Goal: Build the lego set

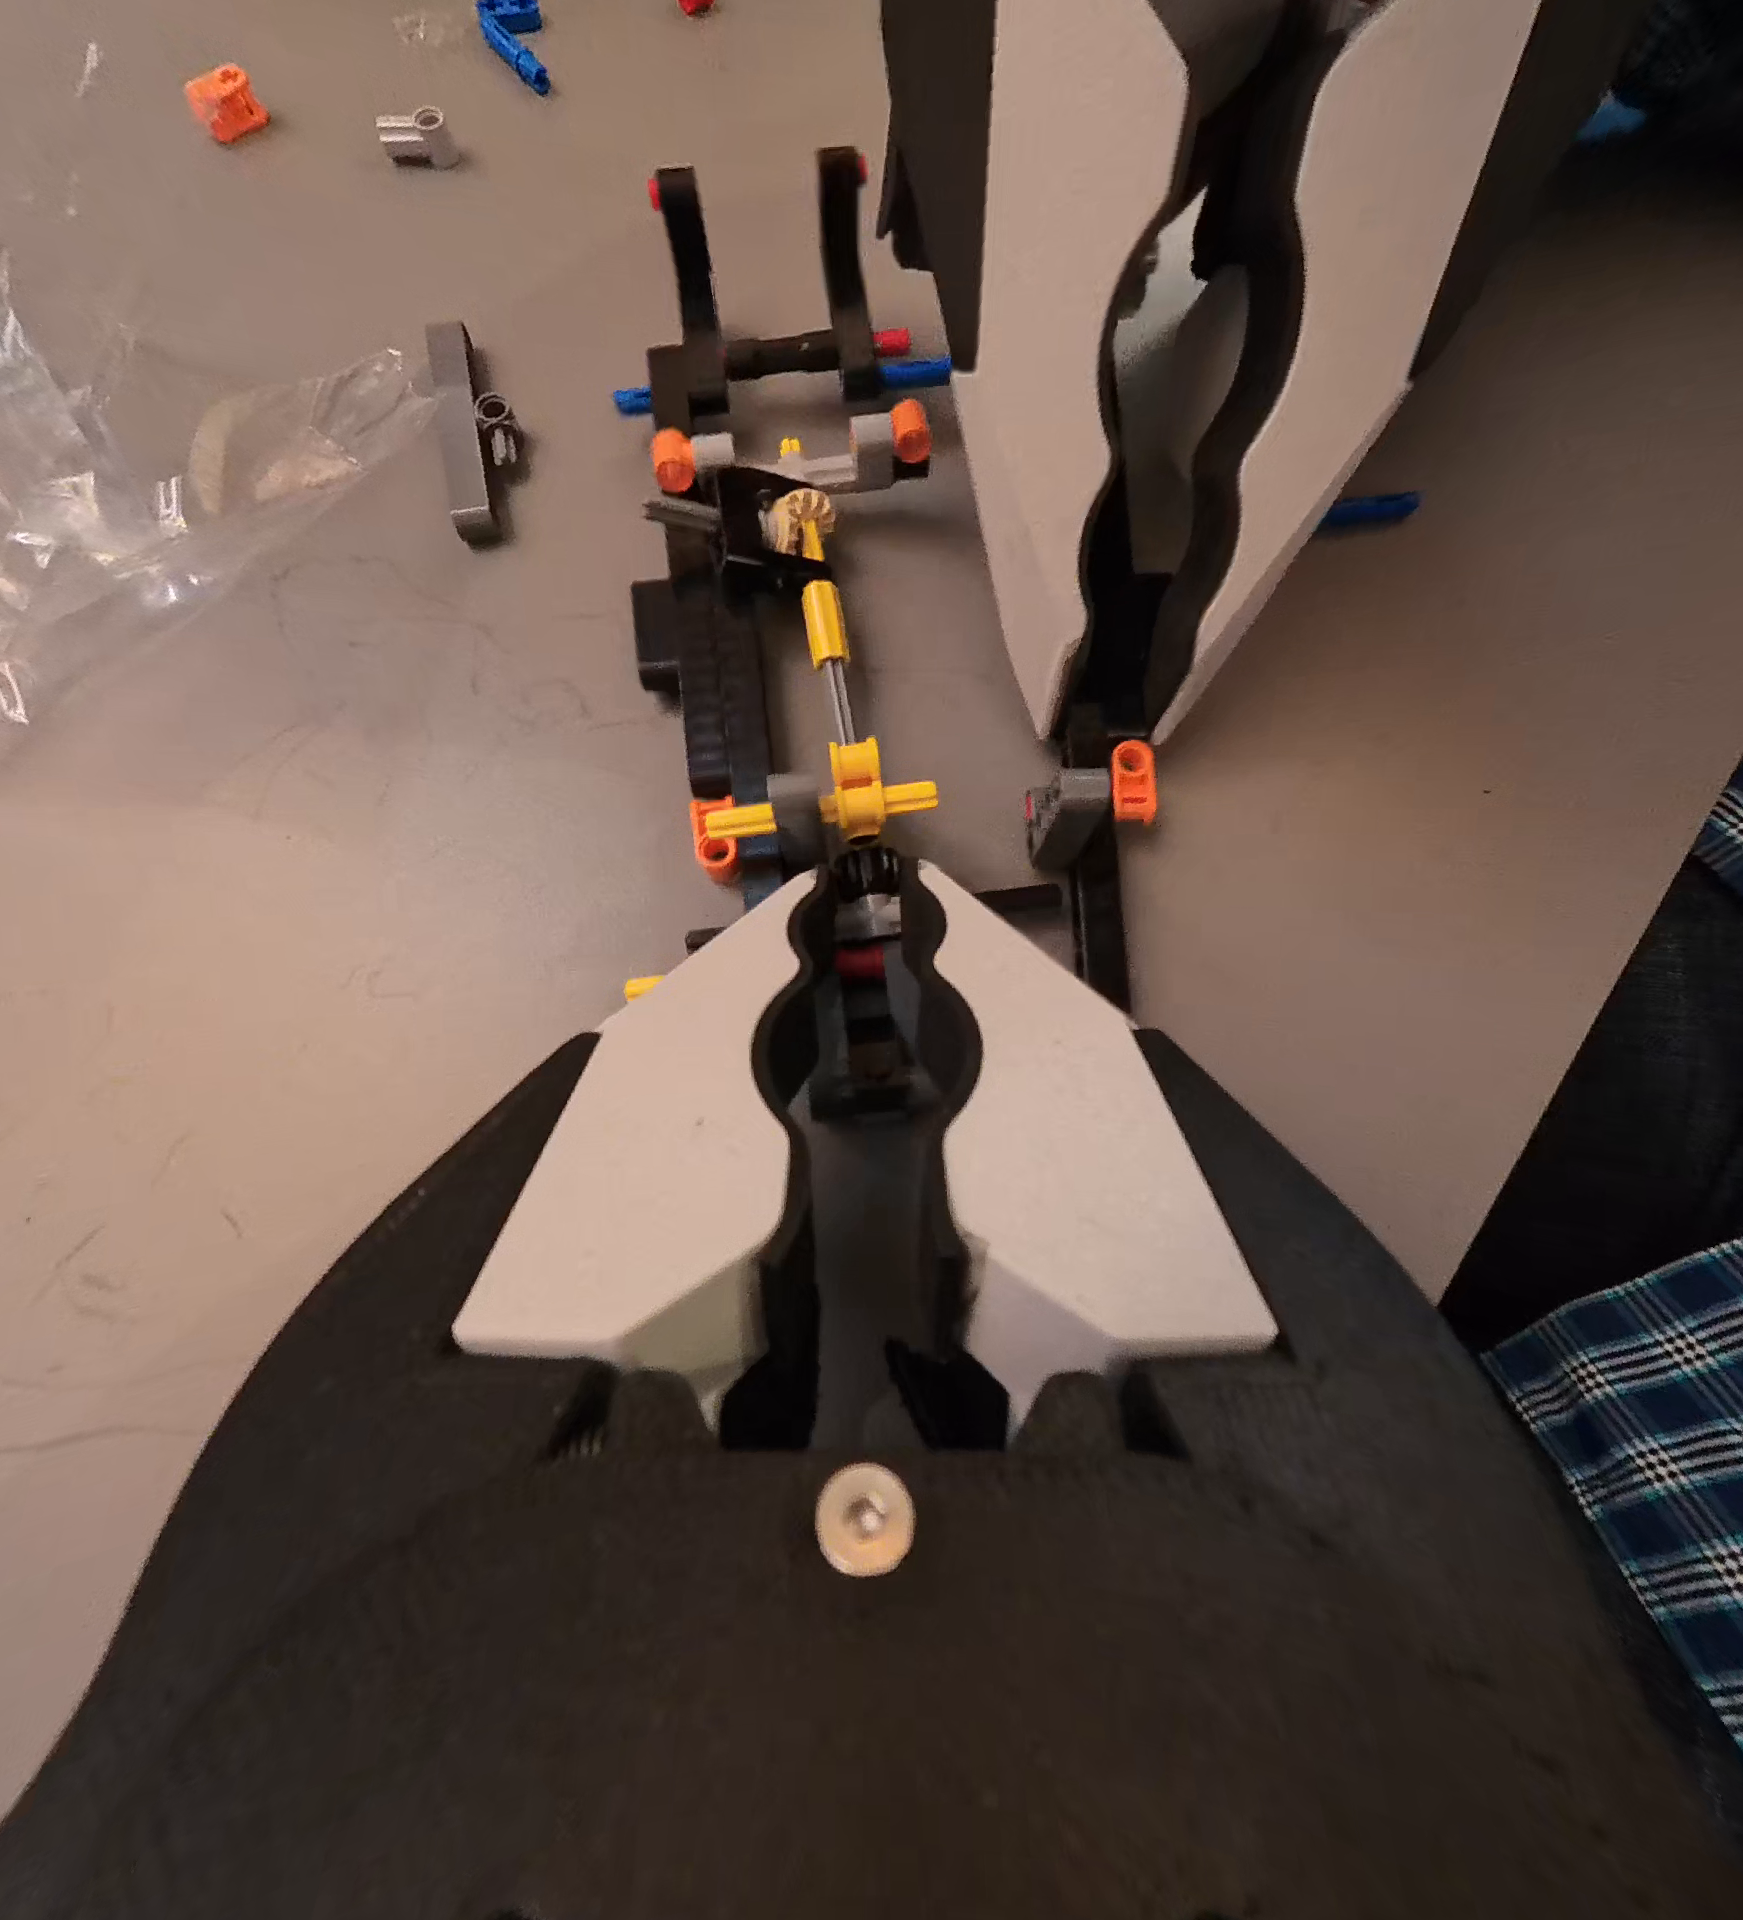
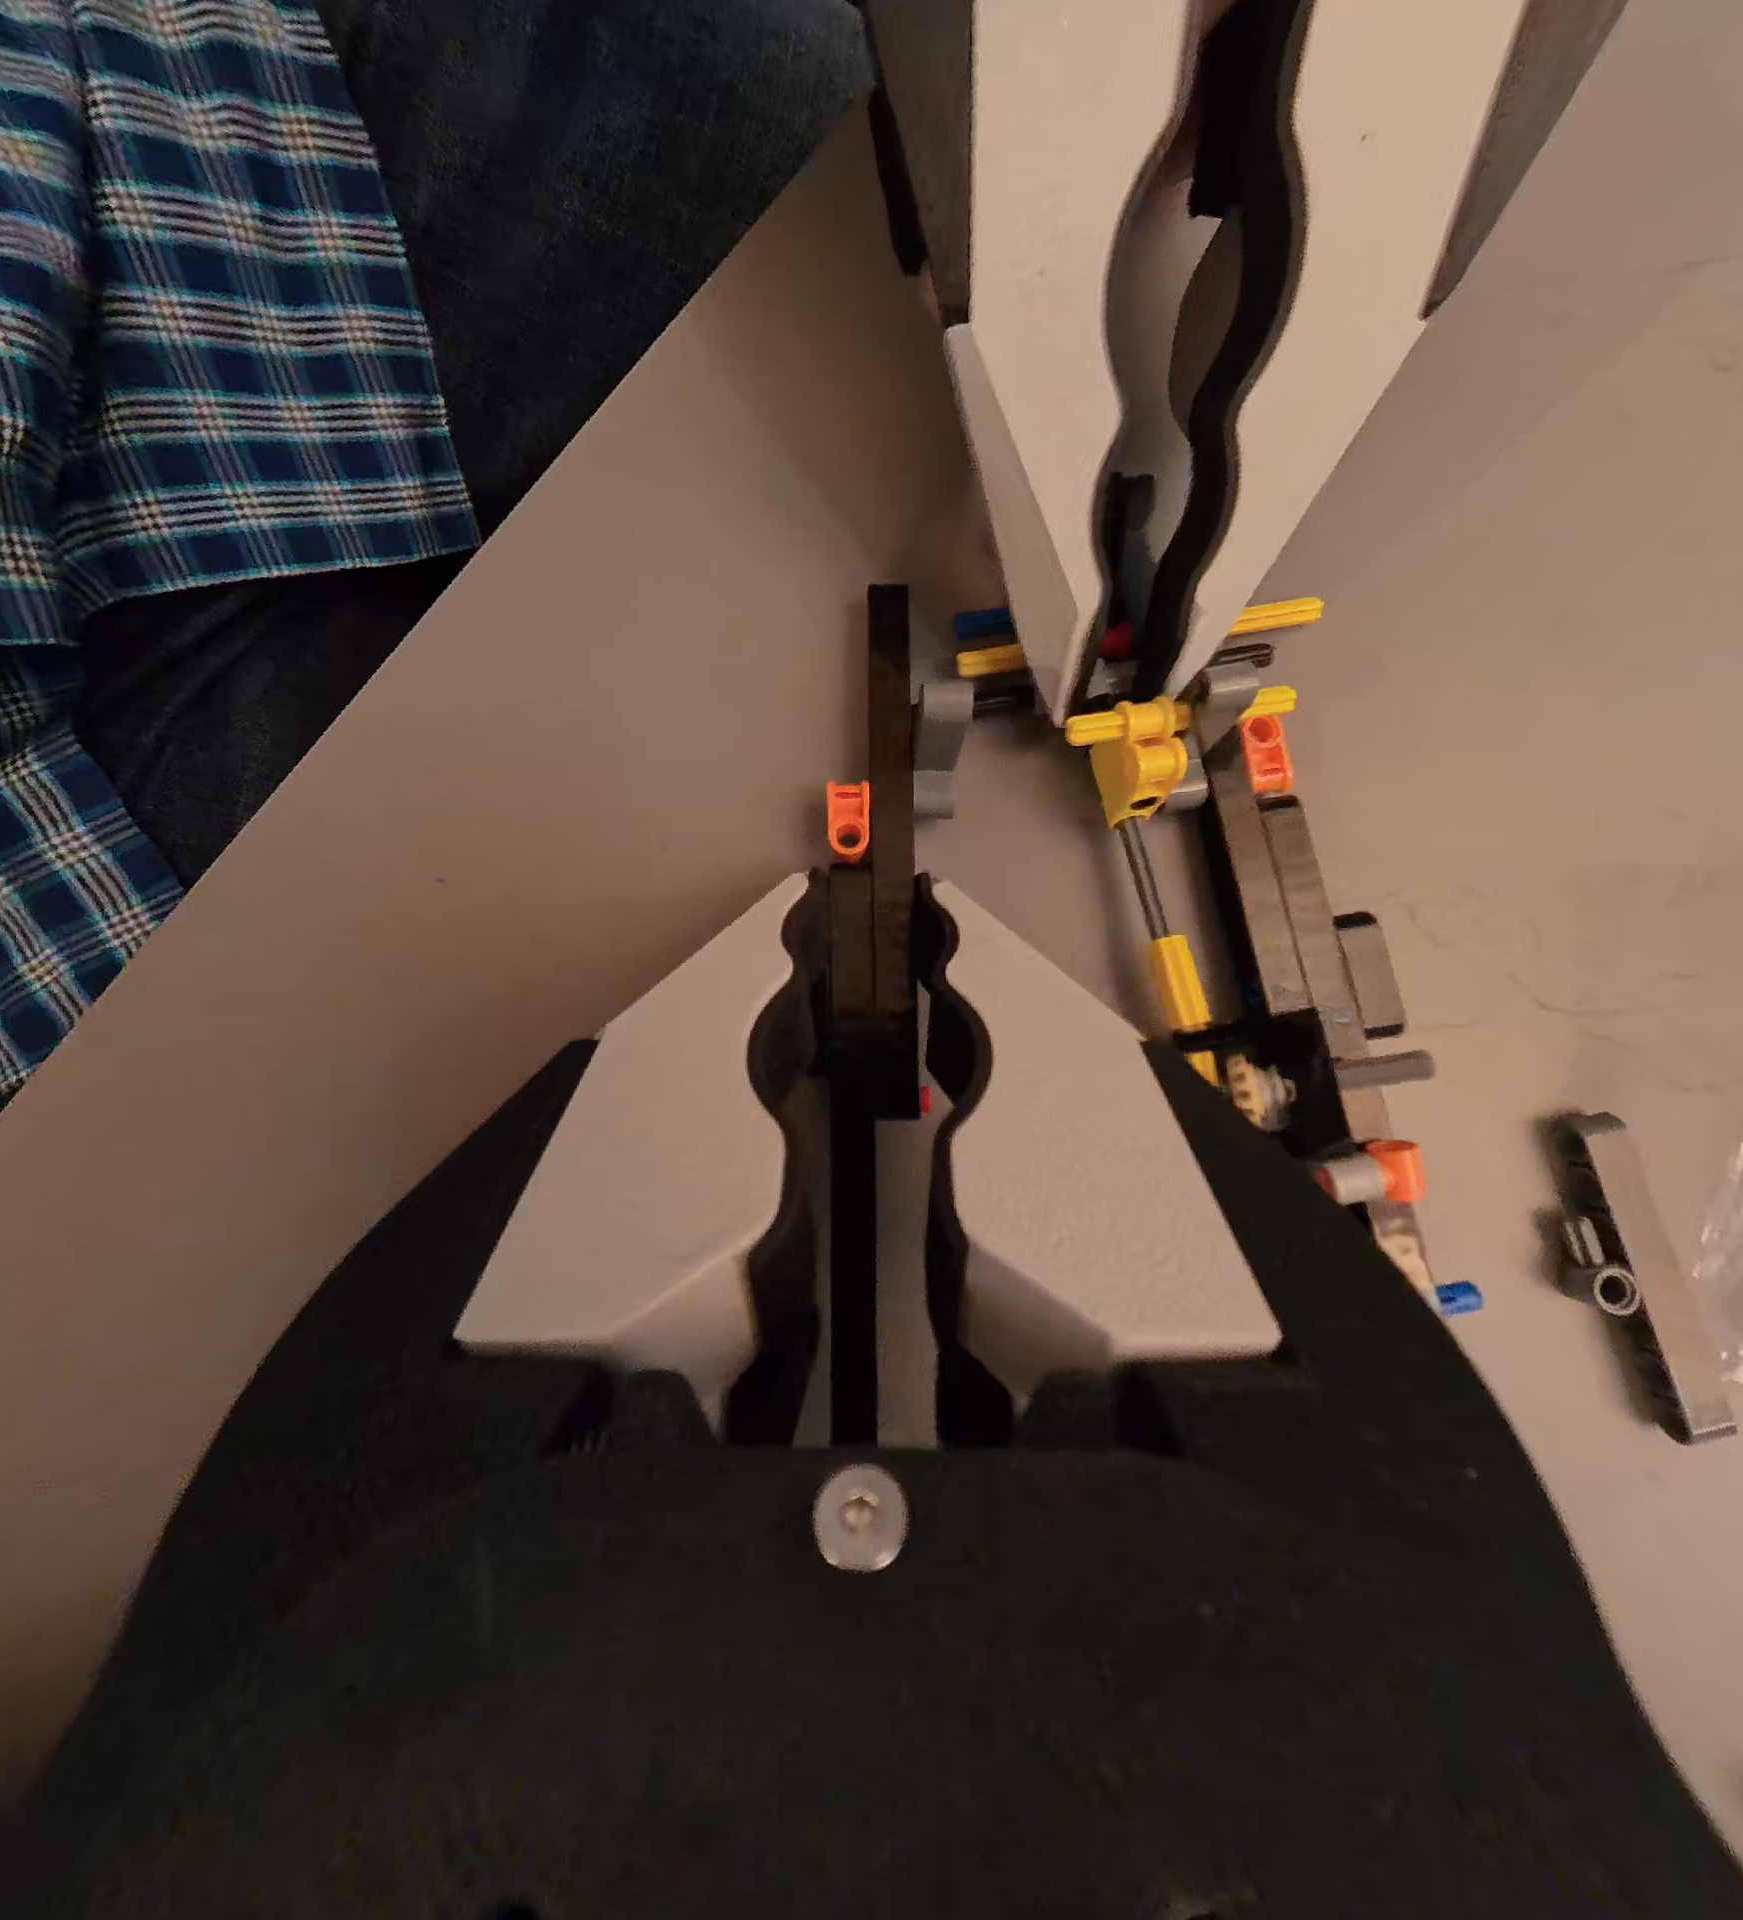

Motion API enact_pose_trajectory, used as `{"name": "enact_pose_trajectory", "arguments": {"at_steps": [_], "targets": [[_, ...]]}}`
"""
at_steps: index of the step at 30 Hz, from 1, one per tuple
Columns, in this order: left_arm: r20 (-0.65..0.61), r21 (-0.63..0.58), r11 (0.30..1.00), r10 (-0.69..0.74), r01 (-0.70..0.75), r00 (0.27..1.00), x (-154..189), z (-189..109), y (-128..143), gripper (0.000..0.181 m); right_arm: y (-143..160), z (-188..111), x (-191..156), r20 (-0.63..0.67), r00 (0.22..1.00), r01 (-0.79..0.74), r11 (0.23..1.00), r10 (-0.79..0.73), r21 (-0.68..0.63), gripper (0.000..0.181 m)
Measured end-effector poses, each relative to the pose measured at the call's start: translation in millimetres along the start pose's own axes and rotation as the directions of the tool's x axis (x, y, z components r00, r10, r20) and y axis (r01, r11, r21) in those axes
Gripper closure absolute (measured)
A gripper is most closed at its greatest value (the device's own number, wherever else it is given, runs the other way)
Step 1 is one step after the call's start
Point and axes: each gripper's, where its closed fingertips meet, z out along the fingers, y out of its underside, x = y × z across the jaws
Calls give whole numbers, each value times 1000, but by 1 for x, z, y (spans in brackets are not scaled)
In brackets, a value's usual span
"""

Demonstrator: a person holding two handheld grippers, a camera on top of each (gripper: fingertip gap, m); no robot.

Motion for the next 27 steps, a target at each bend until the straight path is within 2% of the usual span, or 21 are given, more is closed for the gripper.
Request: {"name": "enact_pose_trajectory", "arguments": {"at_steps": [27], "targets": [[1, 0, 1000, 0, 0, 1000, 0, 1, 0, 171, 2, -4, 3, 4, 1000, 10, 1000, -10, 2, 167]]}}
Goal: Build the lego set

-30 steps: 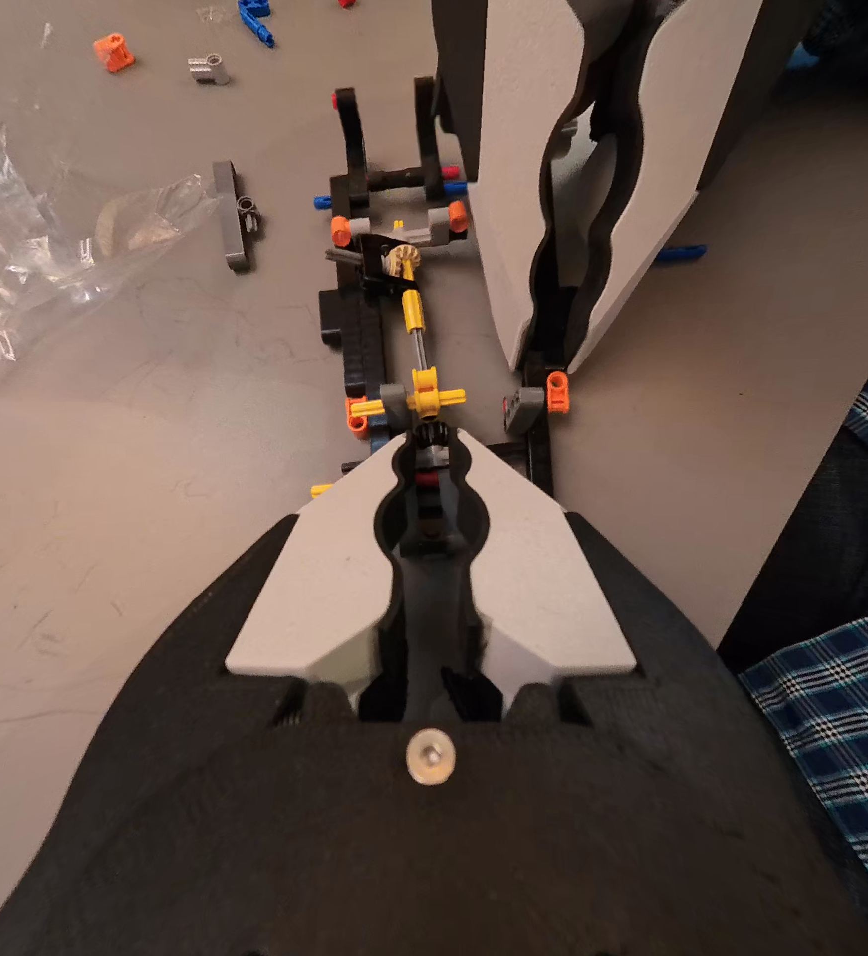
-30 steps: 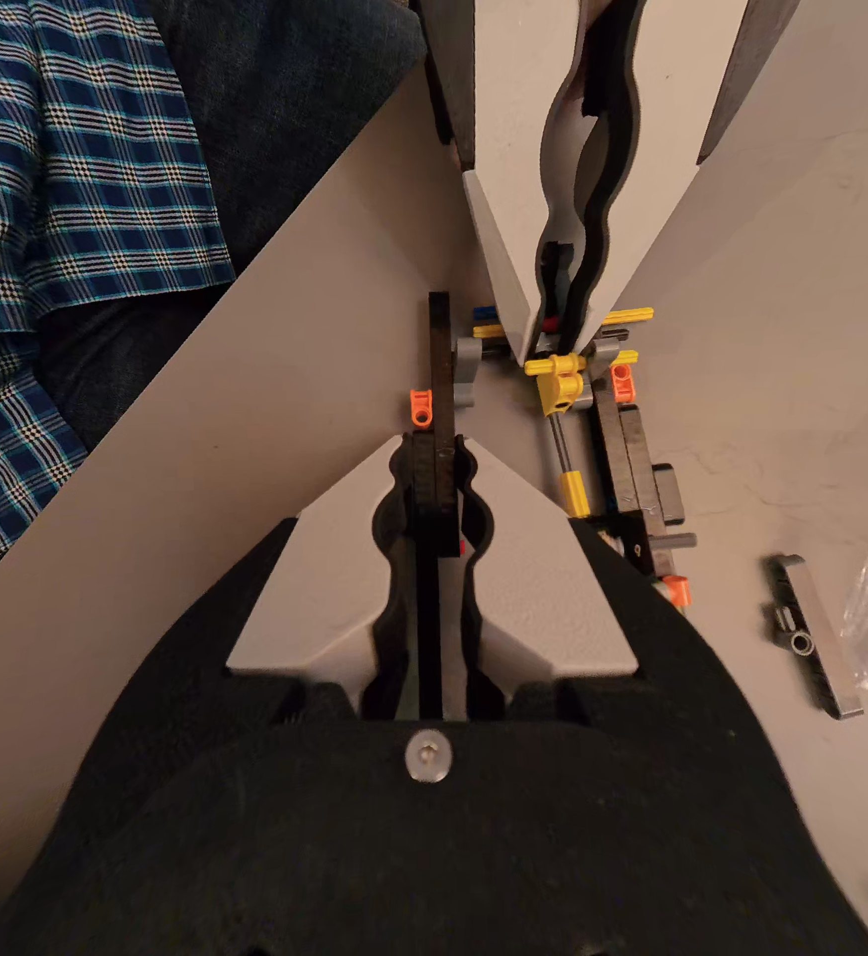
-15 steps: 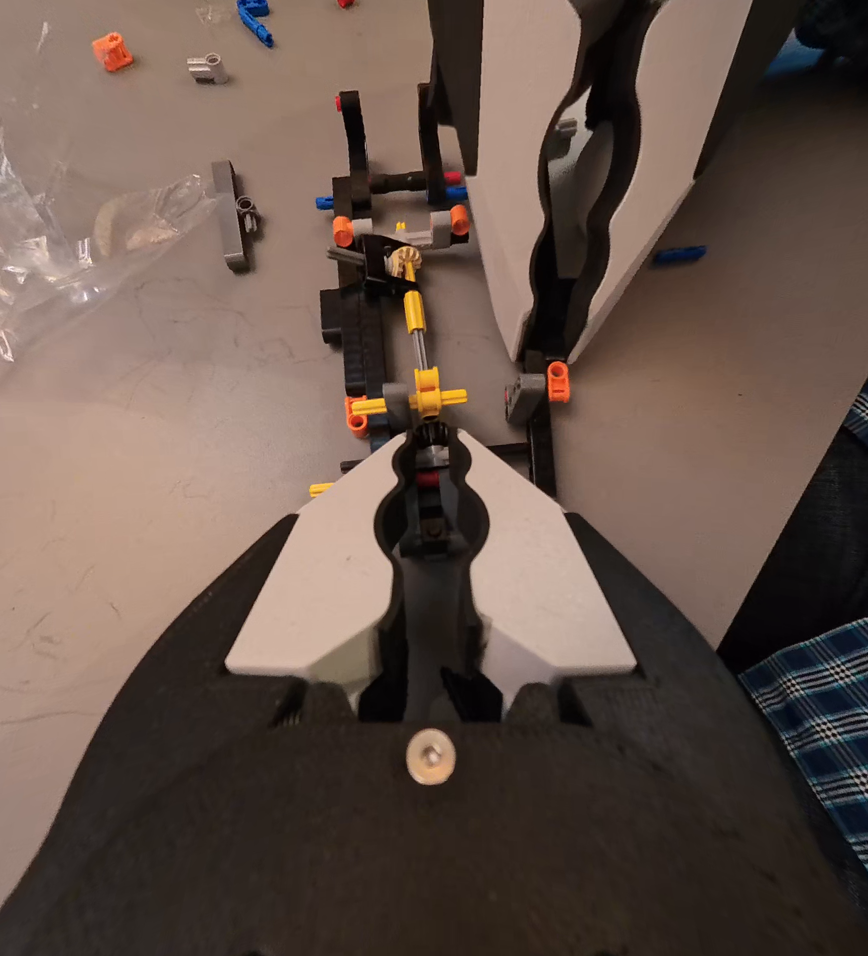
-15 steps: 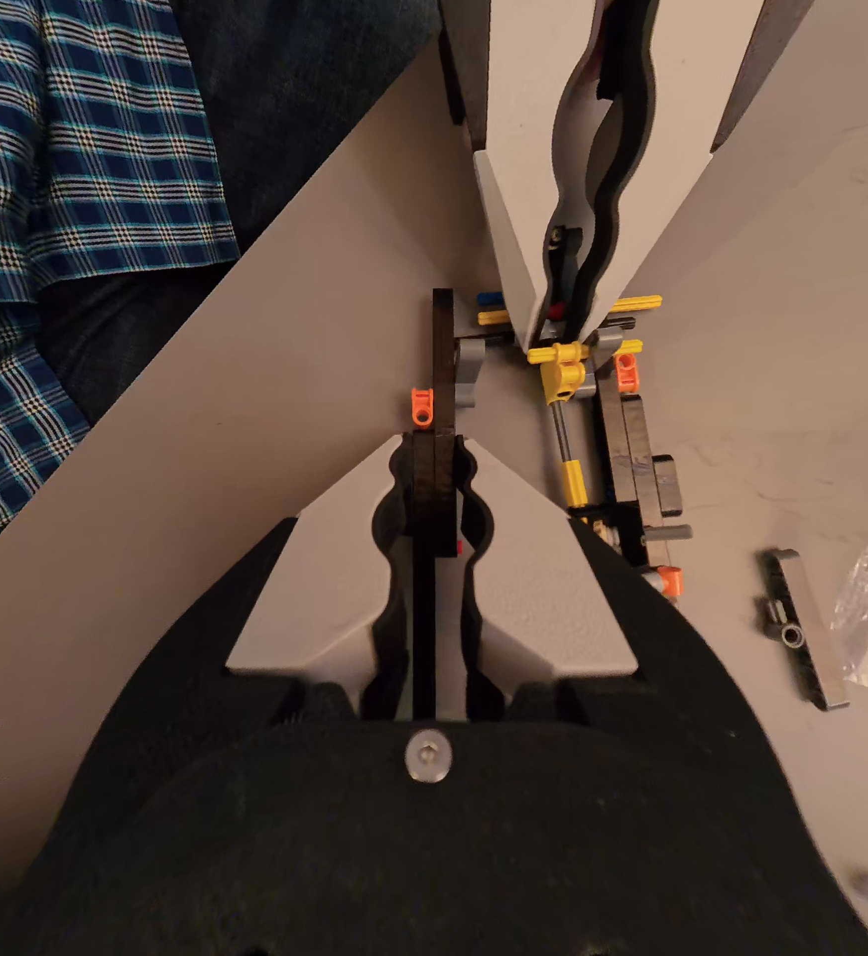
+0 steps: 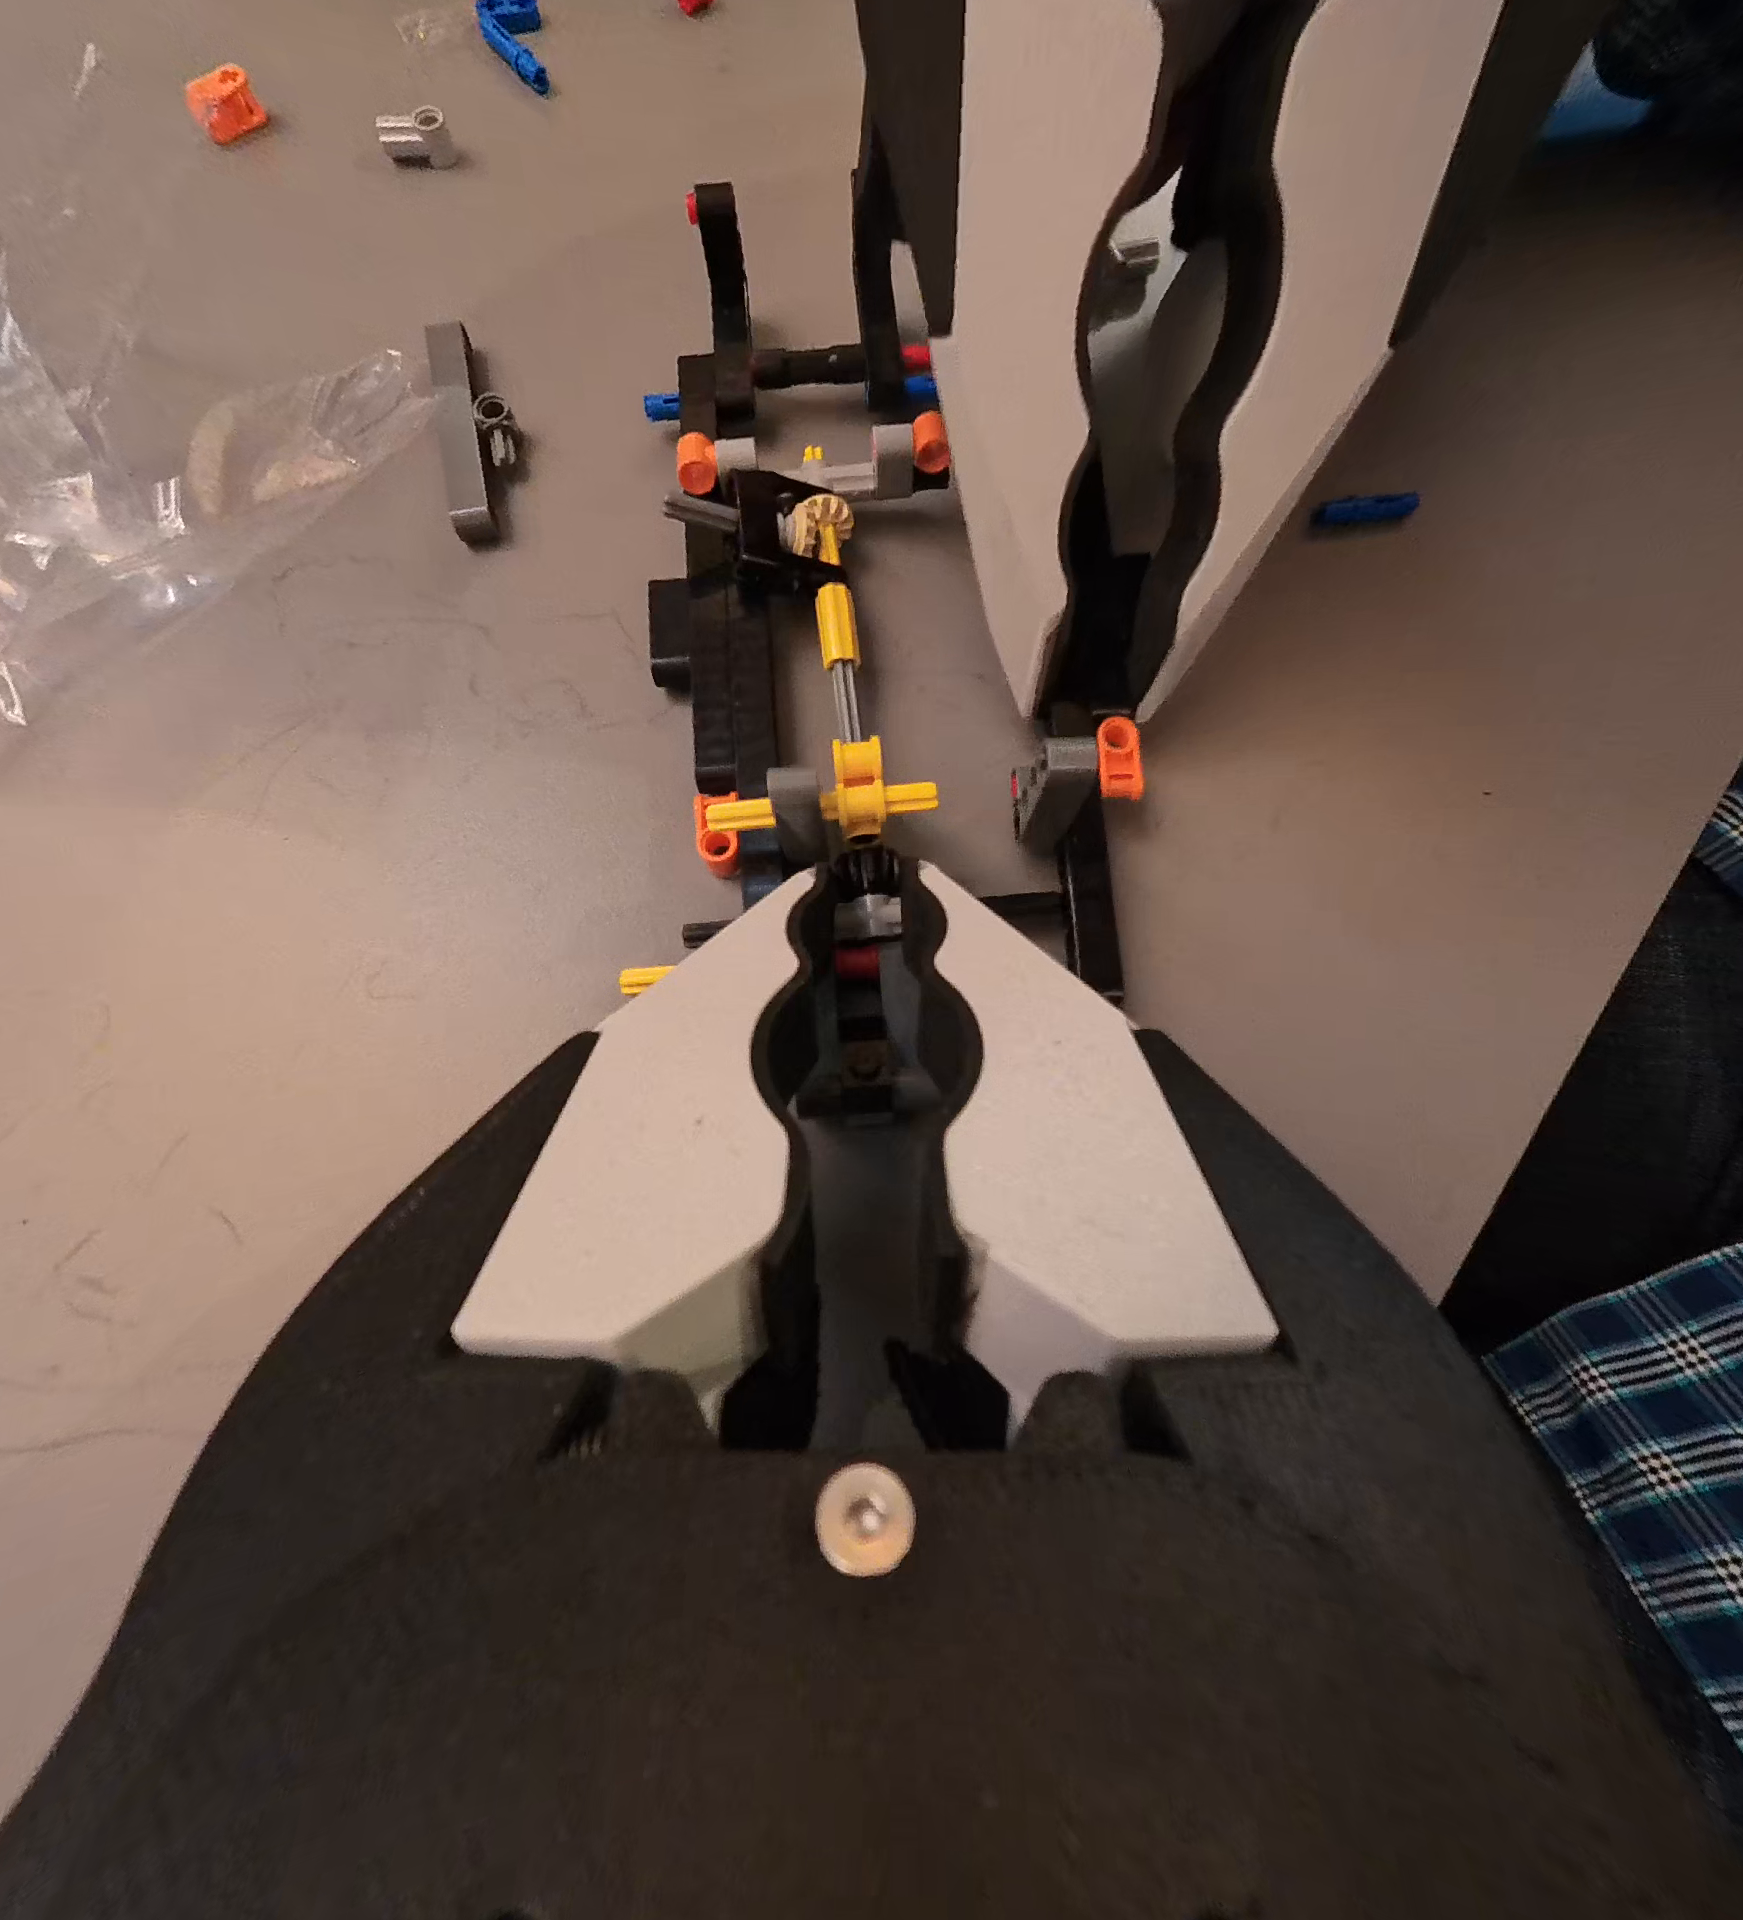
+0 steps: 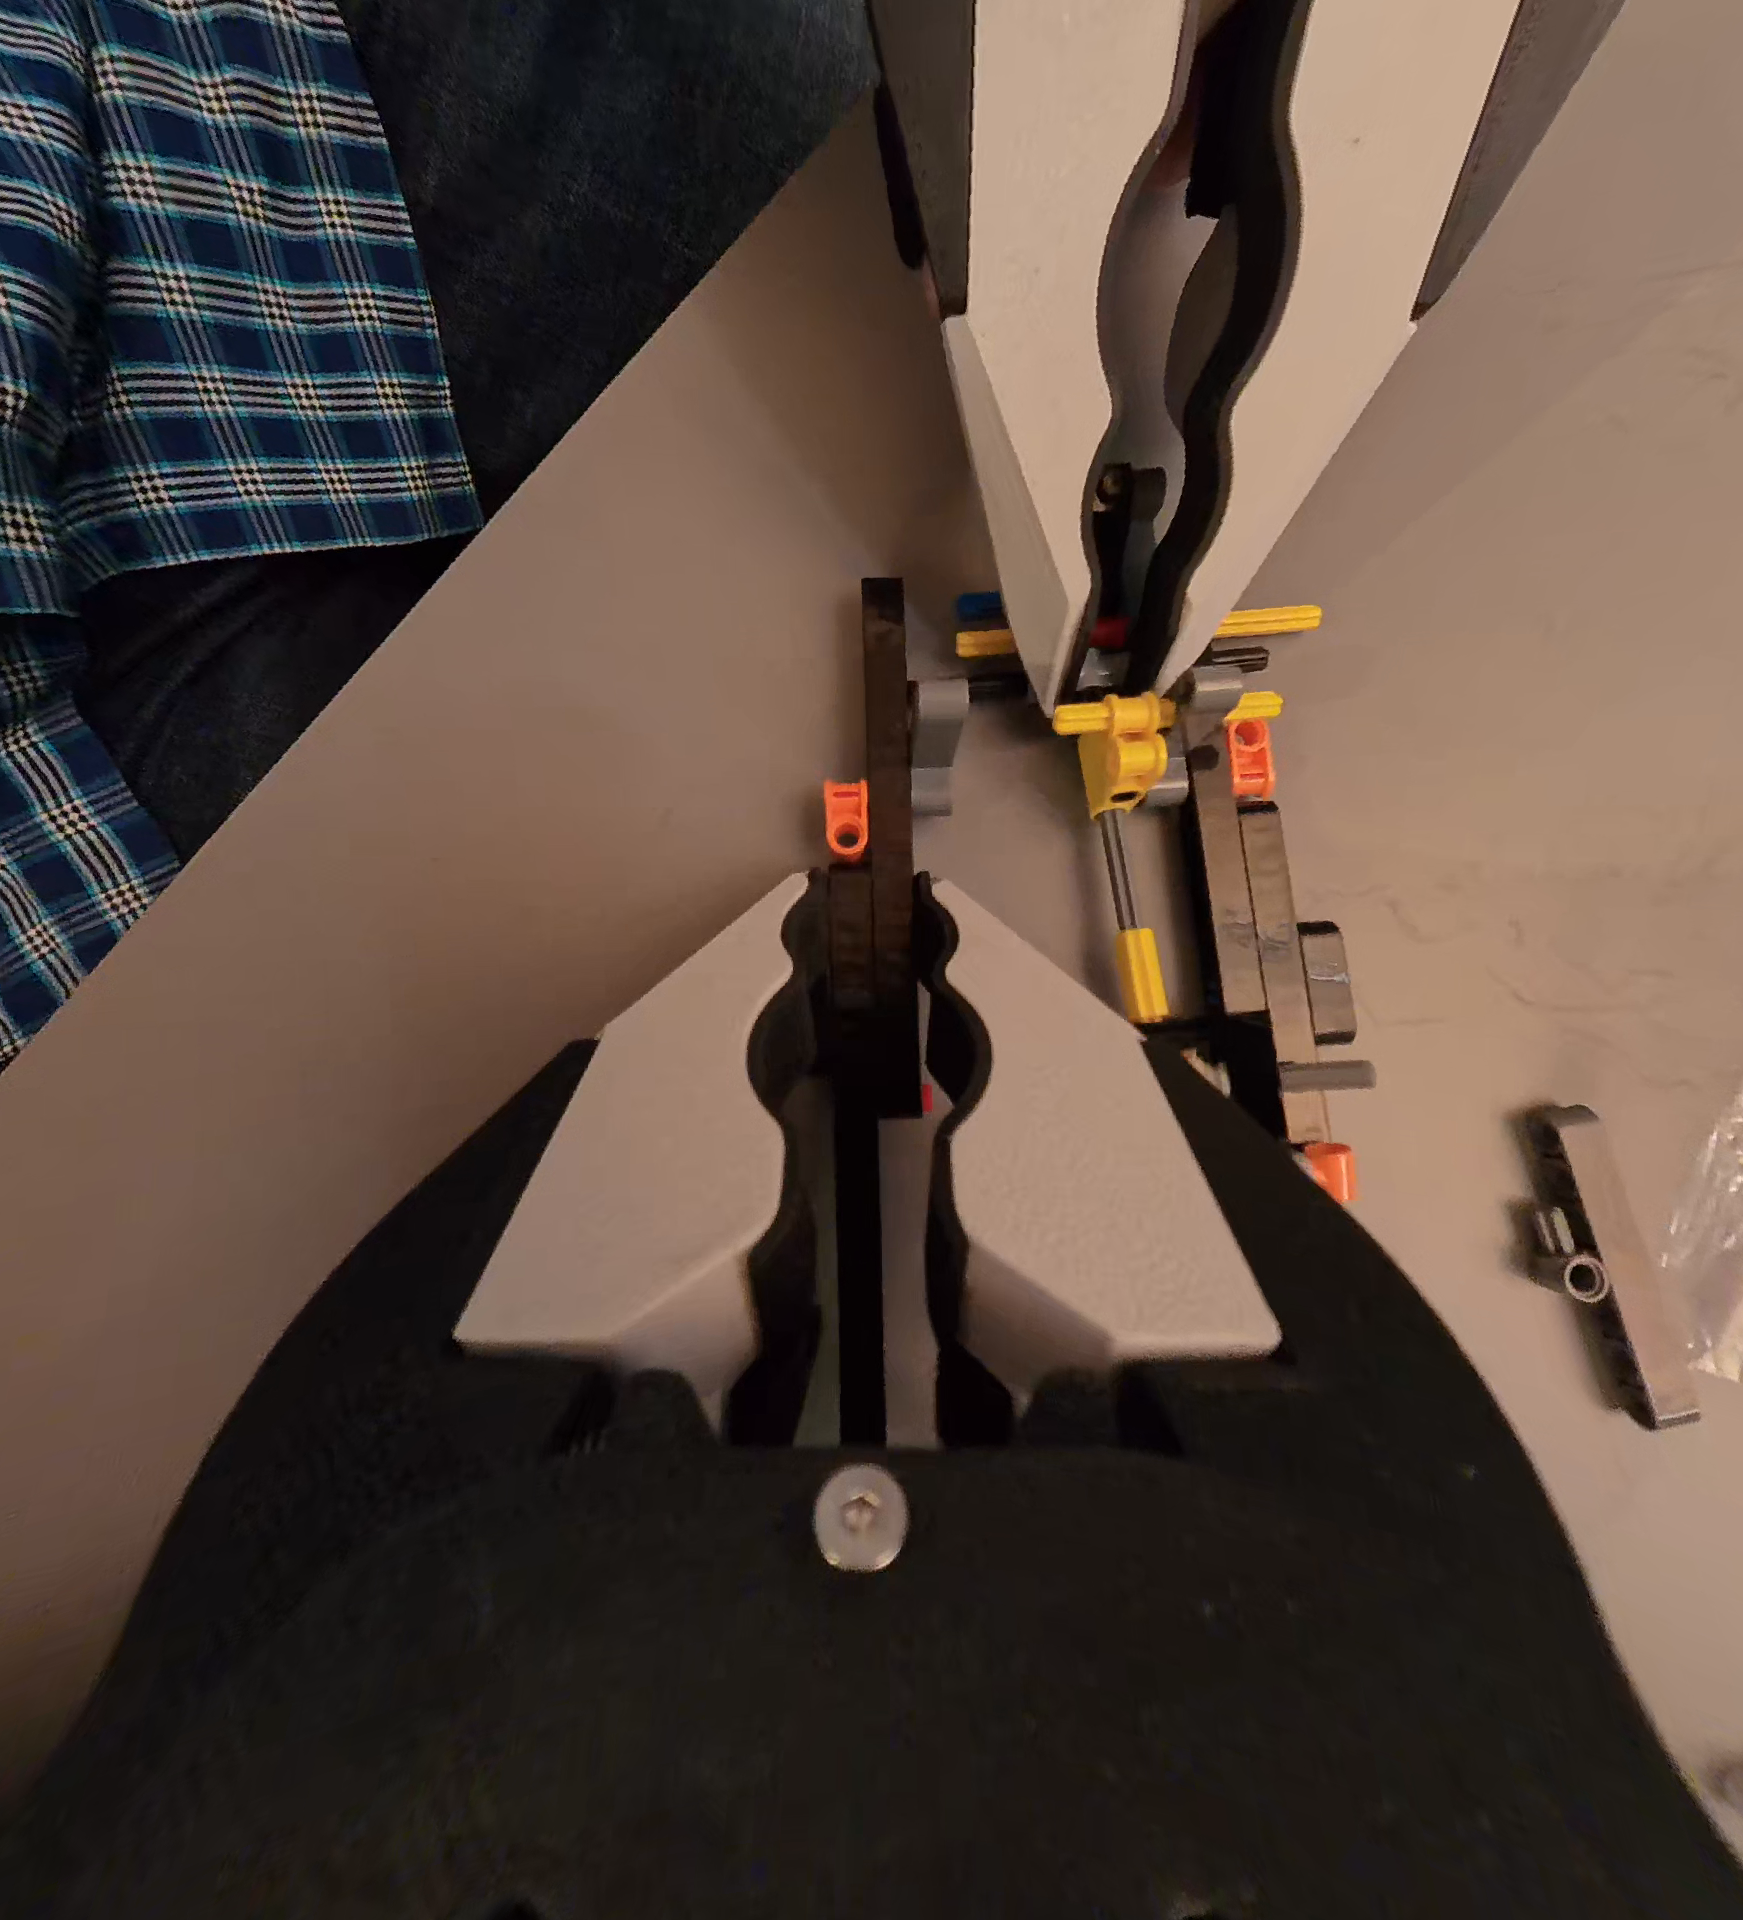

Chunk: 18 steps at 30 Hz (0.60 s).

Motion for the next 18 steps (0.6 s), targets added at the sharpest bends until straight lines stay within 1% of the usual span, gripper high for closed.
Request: {"name": "enact_pose_trajectory", "arguments": {"at_steps": [18], "targets": [[-2, 0, 1000, 0, 0, 1000, 0, 0, 0, 170, 1, 3, 8, -42, 999, -27, 1000, 26, -12, 168]]}}
